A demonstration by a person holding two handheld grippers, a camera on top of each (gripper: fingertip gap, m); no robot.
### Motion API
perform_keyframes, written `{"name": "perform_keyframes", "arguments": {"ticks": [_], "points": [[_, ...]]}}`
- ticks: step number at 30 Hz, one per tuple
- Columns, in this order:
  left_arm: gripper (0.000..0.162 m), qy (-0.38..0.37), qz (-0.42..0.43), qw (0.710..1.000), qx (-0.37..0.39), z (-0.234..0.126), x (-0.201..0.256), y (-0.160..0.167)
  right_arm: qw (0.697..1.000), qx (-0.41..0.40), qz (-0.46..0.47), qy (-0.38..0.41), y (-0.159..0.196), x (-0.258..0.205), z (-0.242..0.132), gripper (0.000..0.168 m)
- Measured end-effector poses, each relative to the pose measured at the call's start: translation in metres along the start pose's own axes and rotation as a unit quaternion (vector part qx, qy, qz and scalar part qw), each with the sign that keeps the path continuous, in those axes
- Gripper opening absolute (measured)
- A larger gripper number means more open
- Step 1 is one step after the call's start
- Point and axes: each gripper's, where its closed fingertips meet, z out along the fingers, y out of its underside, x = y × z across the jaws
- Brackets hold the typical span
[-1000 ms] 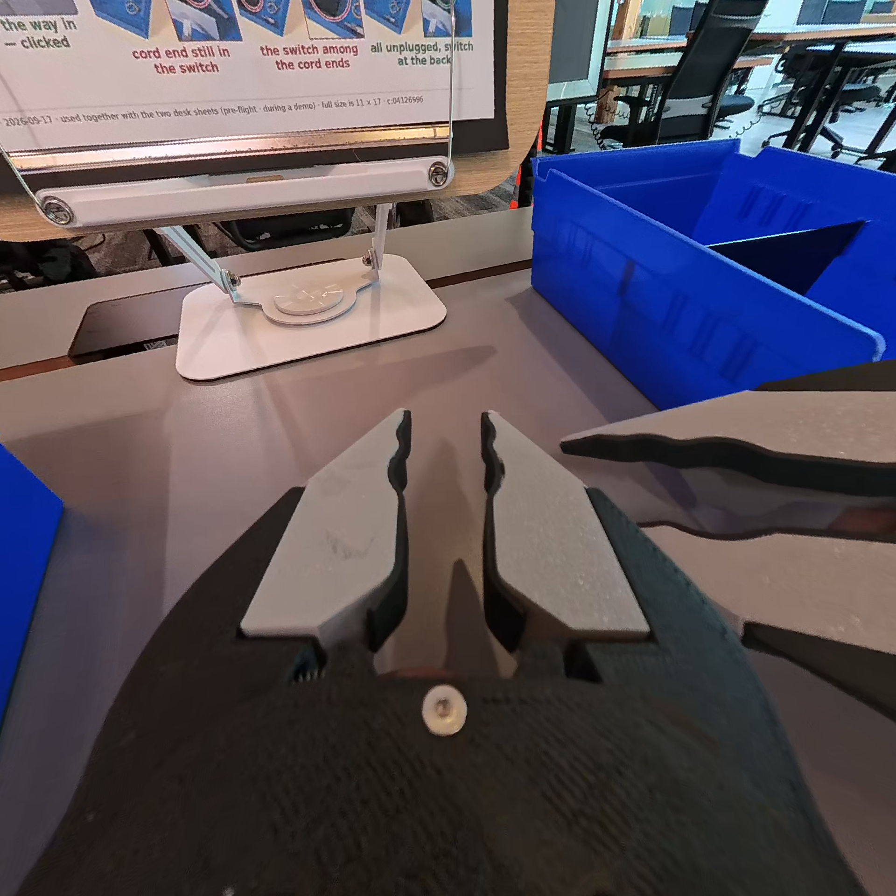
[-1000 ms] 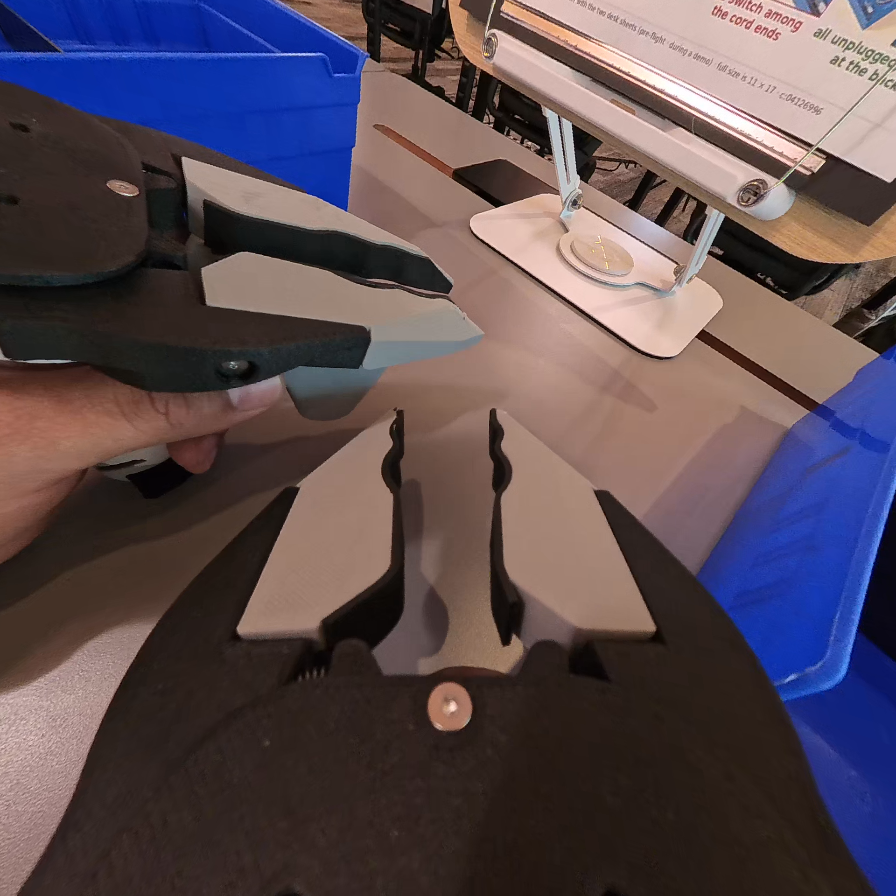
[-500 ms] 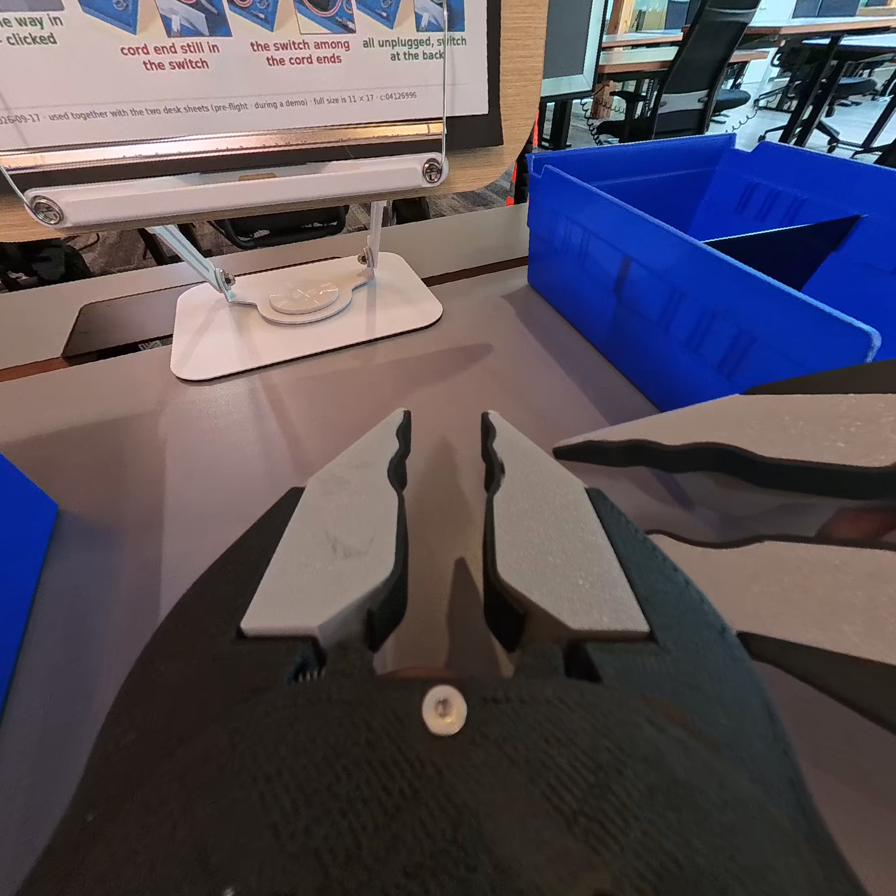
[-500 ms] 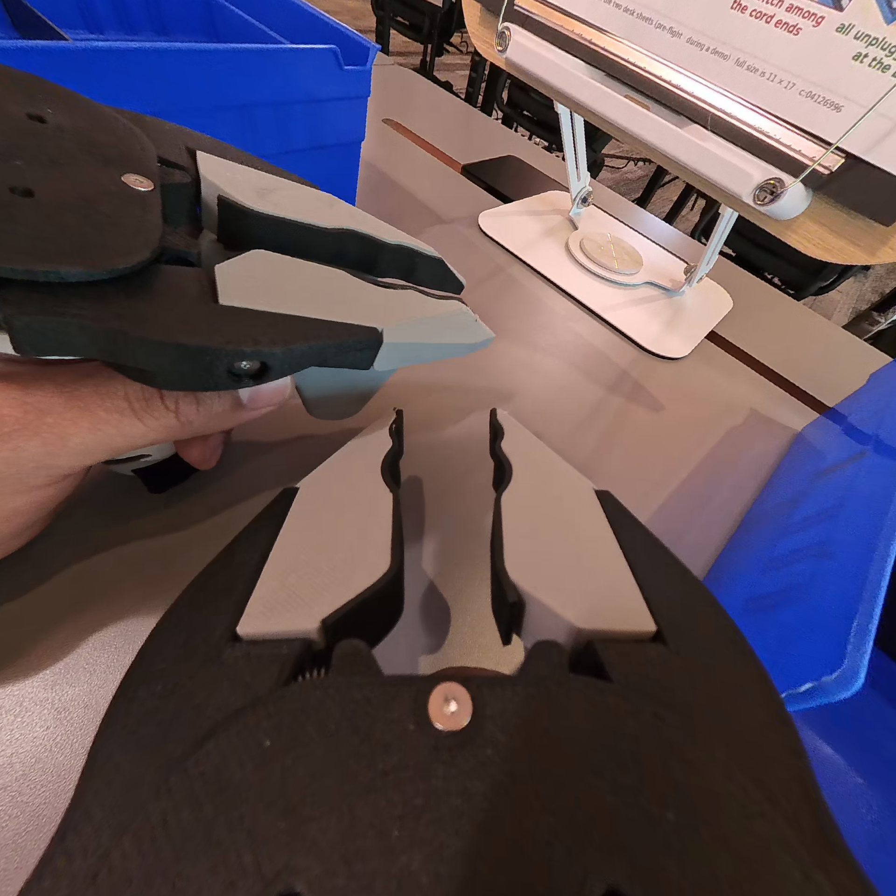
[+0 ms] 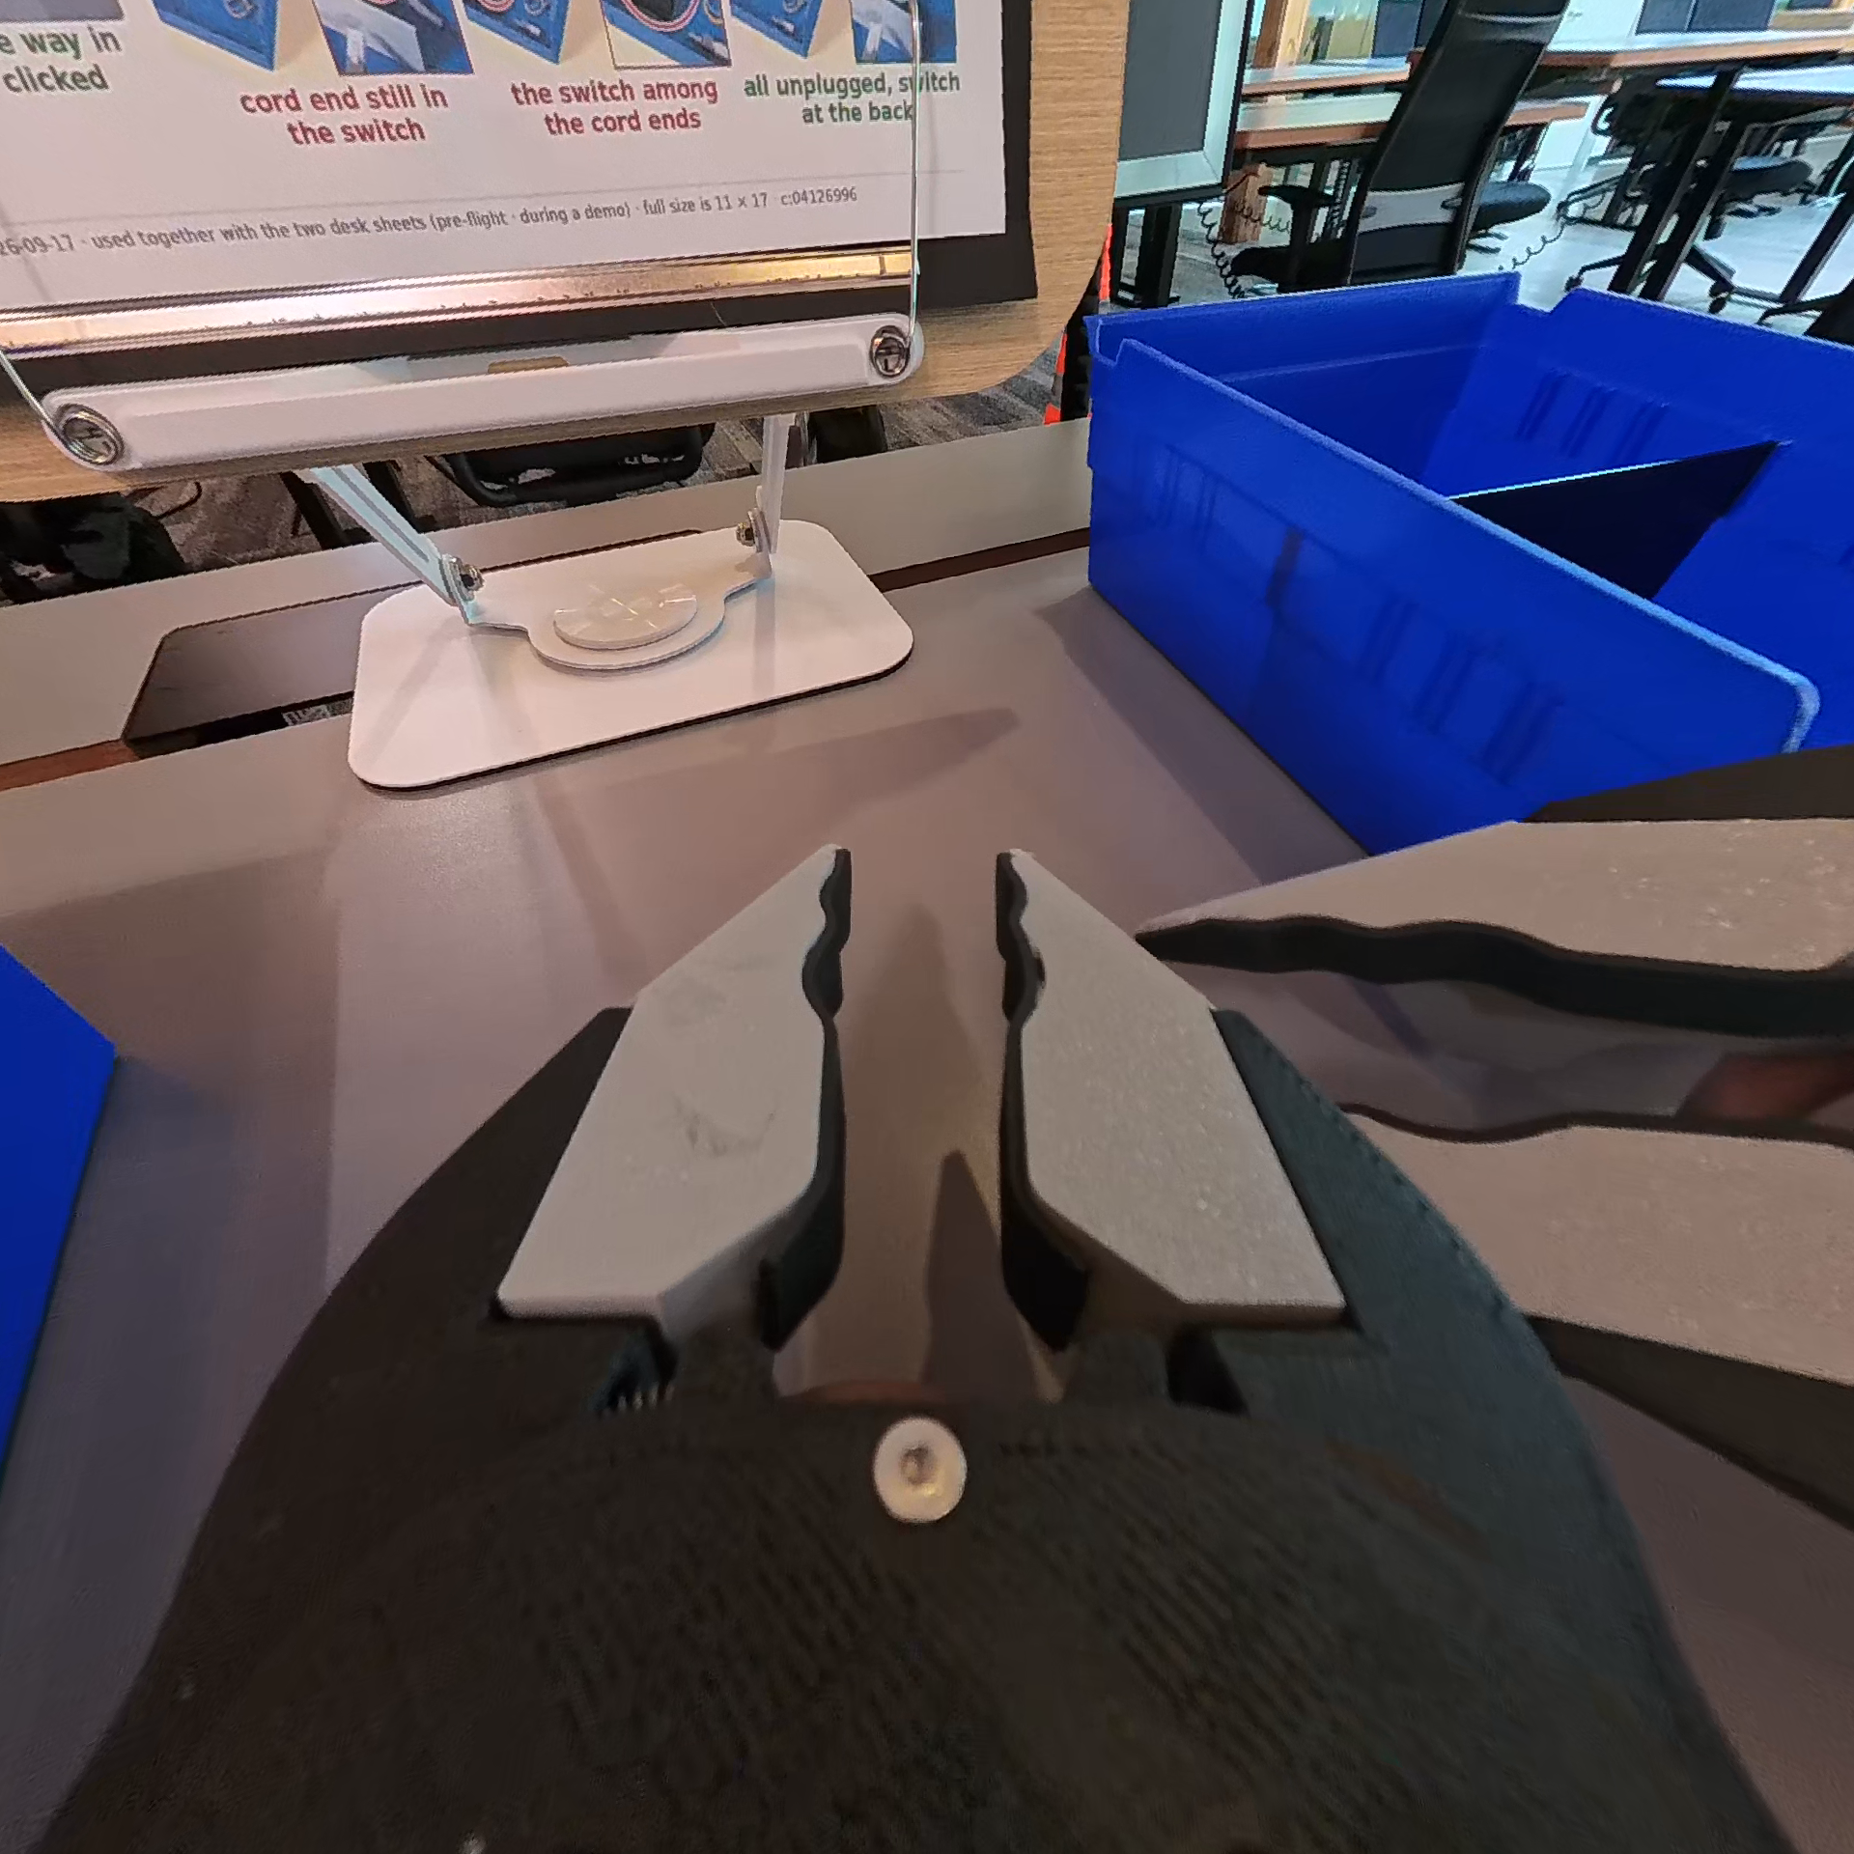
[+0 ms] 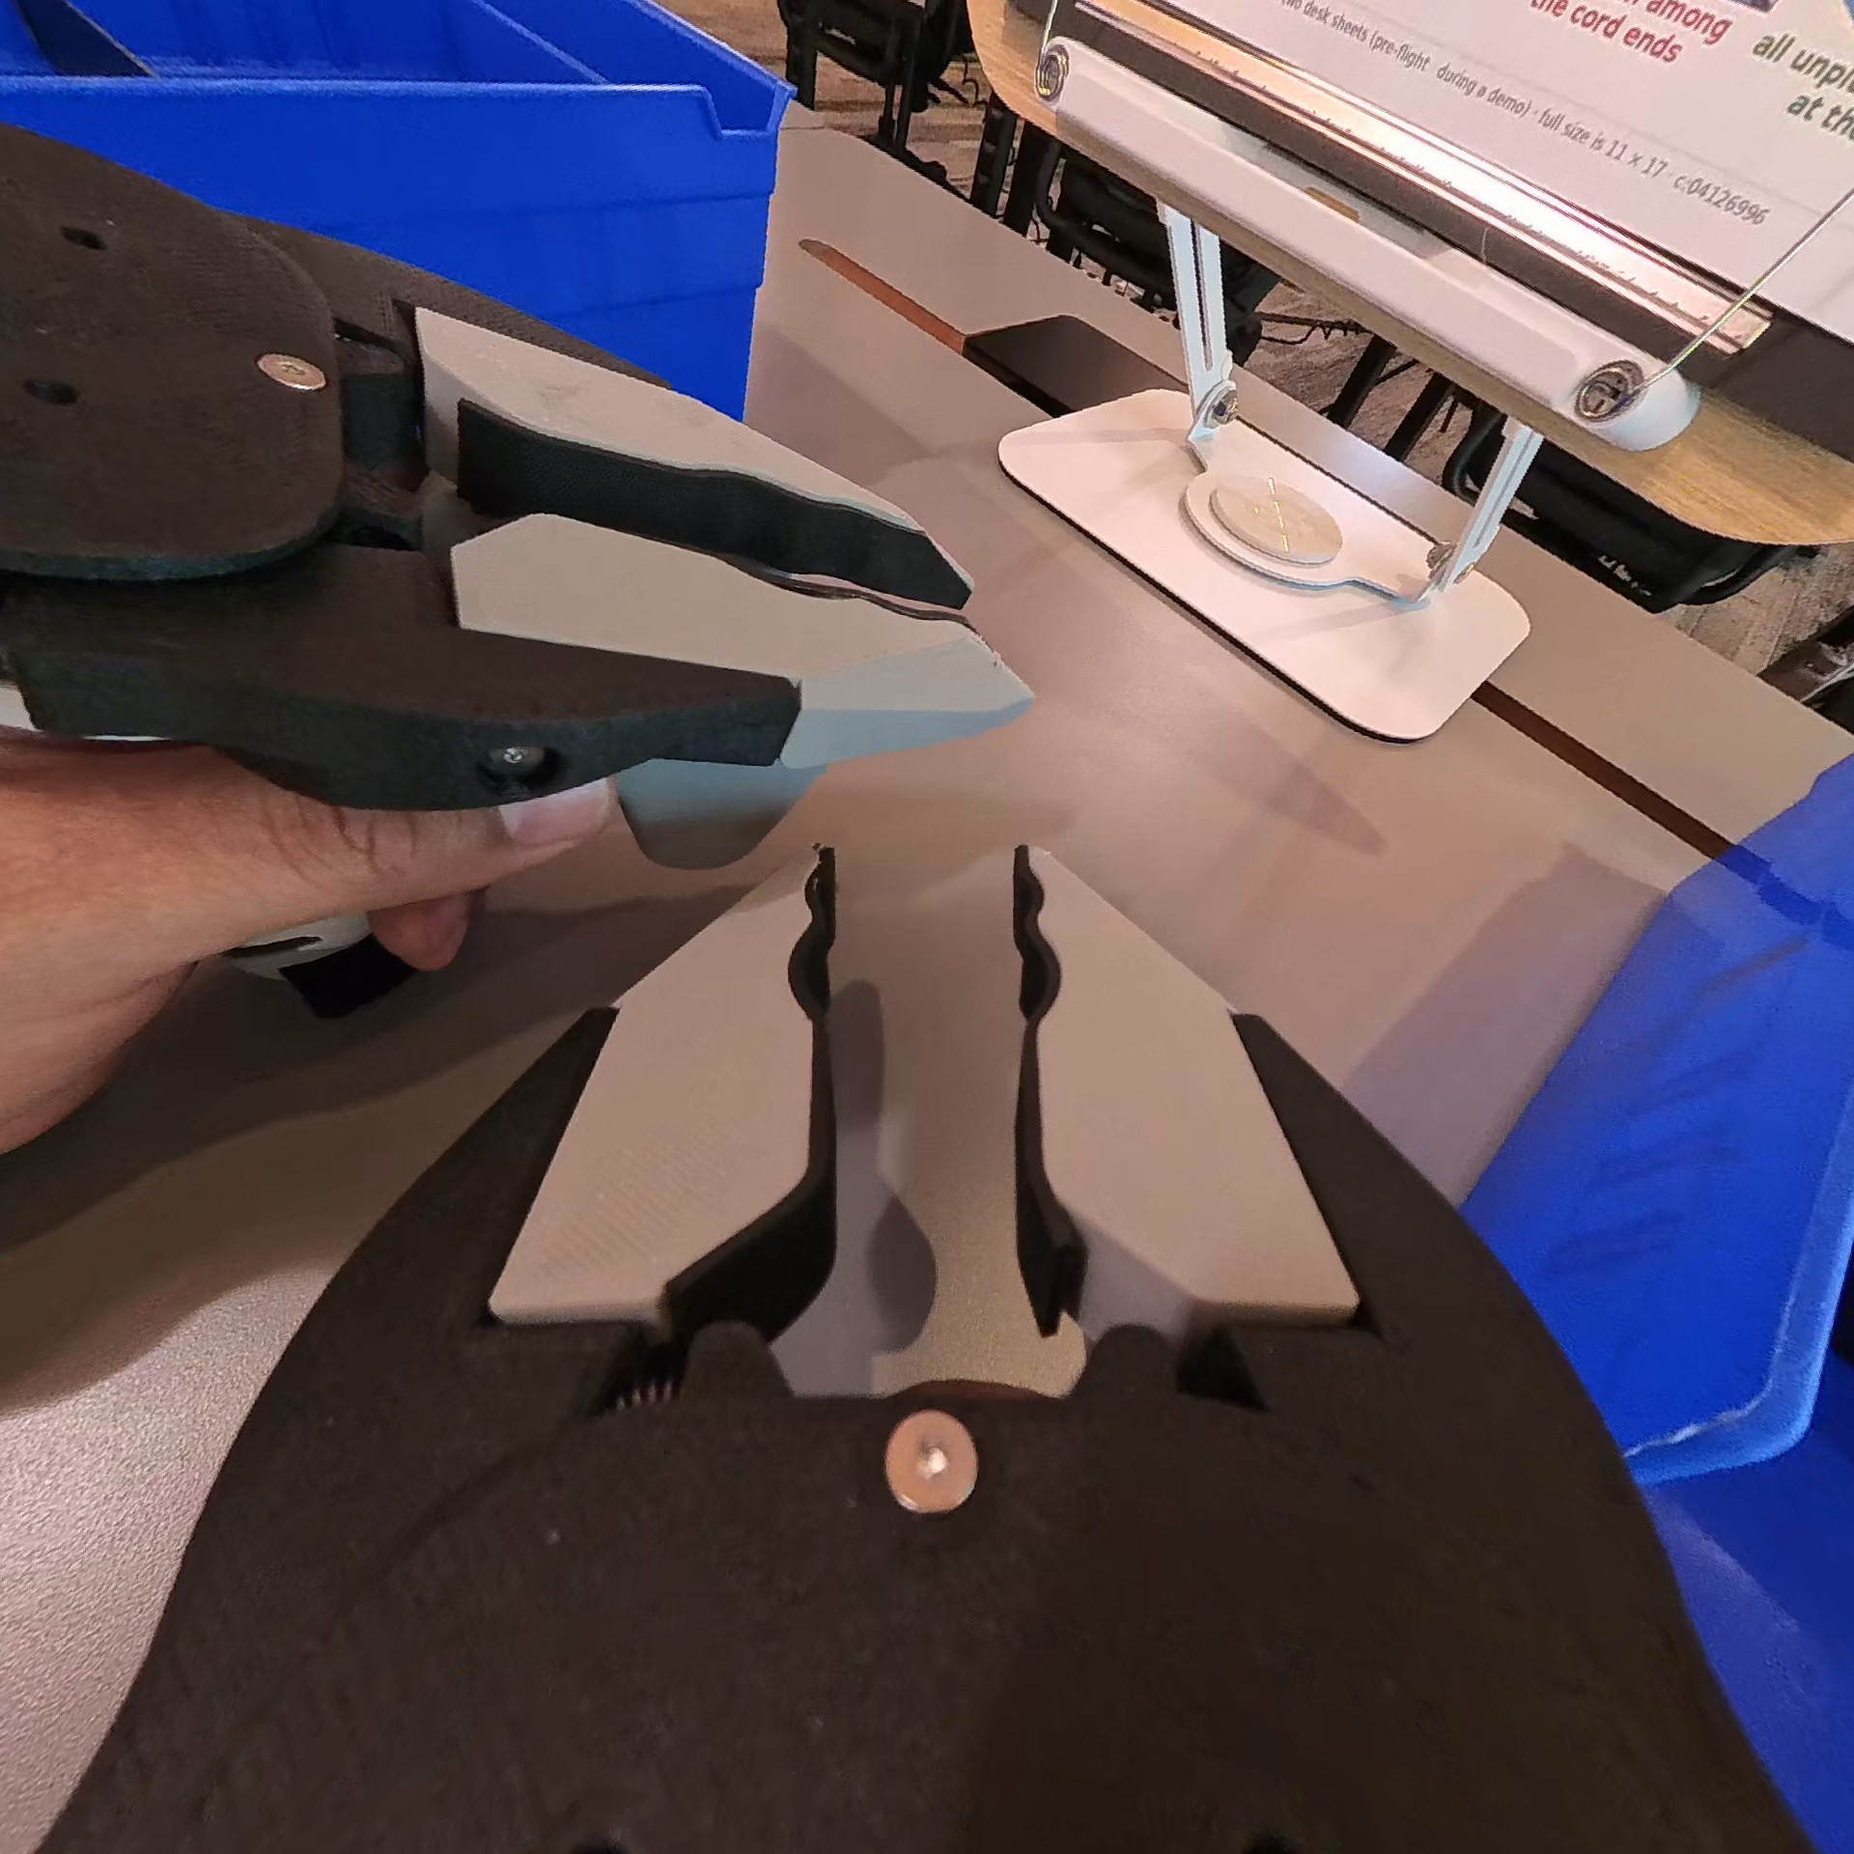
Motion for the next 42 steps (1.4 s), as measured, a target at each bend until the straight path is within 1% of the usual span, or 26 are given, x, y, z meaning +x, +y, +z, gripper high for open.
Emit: {"name": "perform_keyframes", "arguments": {"ticks": [19, 23, 26, 29, 31, 32, 34, 37, 42], "points": [[0.027, -0.009, -0.003, 1.0, 0.005, -0.001, -0.003, -0.001, 1.0, 0.01, -0.002, -0.003, -0.004, -0.002, -0.002, 0.034], [0.025, -0.024, -0.012, 1.0, 0.01, -0.002, -0.01, -0.003, 1.0, 0.01, -0.013, -0.012, -0.004, -0.008, -0.001, 0.034], [0.019, -0.035, -0.021, 0.999, 0.009, -0.002, -0.015, -0.002, 0.999, 0.022, -0.024, -0.02, -0.009, -0.014, -0.003, 0.034], [0.019, -0.03, -0.02, 0.999, 0.009, -0.002, -0.013, -0.002, 0.999, 0.031, -0.032, -0.017, -0.012, -0.015, -0.005, 0.034], [0.019, -0.032, -0.016, 0.999, 0.01, -0.002, -0.012, -0.003, 0.999, 0.024, -0.026, -0.013, -0.009, -0.012, -0.003, 0.034], [0.02, -0.031, -0.013, 0.999, 0.009, -0.002, -0.012, -0.003, 1.0, 0.019, -0.018, -0.014, -0.007, -0.011, -0.002, 0.035], [0.028, -0.026, -0.012, 1.0, 0.007, -0.002, -0.01, -0.002, 1.0, 0.017, -0.002, -0.019, -0.006, -0.008, -0.002, 0.037], [0.036, -0.024, -0.016, 1.0, 0.007, -0.001, -0.01, -0.002, 1.0, 0.021, 0.008, -0.022, -0.006, -0.007, -0.002, 0.041], [0.042, -0.025, -0.022, 0.999, 0.008, -0.002, -0.012, -0.002, 1.0, 0.012, -0.001, -0.025, -0.003, -0.011, 0.0, 0.045]]}}
